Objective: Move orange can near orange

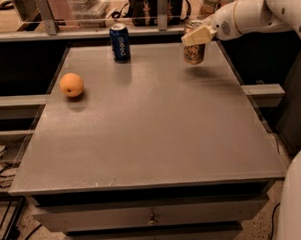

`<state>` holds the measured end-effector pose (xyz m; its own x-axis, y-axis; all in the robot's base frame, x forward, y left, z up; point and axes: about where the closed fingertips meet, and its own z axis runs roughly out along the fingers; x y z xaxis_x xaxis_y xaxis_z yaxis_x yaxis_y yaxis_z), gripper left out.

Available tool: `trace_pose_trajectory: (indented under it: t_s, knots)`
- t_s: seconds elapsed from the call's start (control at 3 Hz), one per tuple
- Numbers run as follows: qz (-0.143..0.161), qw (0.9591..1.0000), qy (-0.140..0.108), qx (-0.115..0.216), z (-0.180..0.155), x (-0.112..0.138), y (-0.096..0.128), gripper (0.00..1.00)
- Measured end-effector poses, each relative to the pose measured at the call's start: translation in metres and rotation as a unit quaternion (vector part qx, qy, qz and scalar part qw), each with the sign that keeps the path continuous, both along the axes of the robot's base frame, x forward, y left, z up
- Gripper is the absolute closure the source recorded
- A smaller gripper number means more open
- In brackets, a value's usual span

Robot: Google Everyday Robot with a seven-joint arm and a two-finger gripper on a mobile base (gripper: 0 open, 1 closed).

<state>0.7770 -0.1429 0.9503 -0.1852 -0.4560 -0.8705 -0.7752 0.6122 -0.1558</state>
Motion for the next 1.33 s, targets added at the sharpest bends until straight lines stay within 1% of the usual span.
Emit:
trace_pose_trajectory:
  t_s: [0.33,0.67,1.0,1.33]
  knots:
    - [0.049,0.9987,0.012,-0.001,-0.010,-0.007,0.031,1.00]
    - [0.122,0.9922,0.023,0.004,-0.020,-0.030,0.081,1.00]
    - [0.187,0.9818,0.029,0.013,-0.023,-0.061,0.141,1.00]
    - [0.187,0.9818,0.029,0.013,-0.023,-0.061,0.141,1.00]
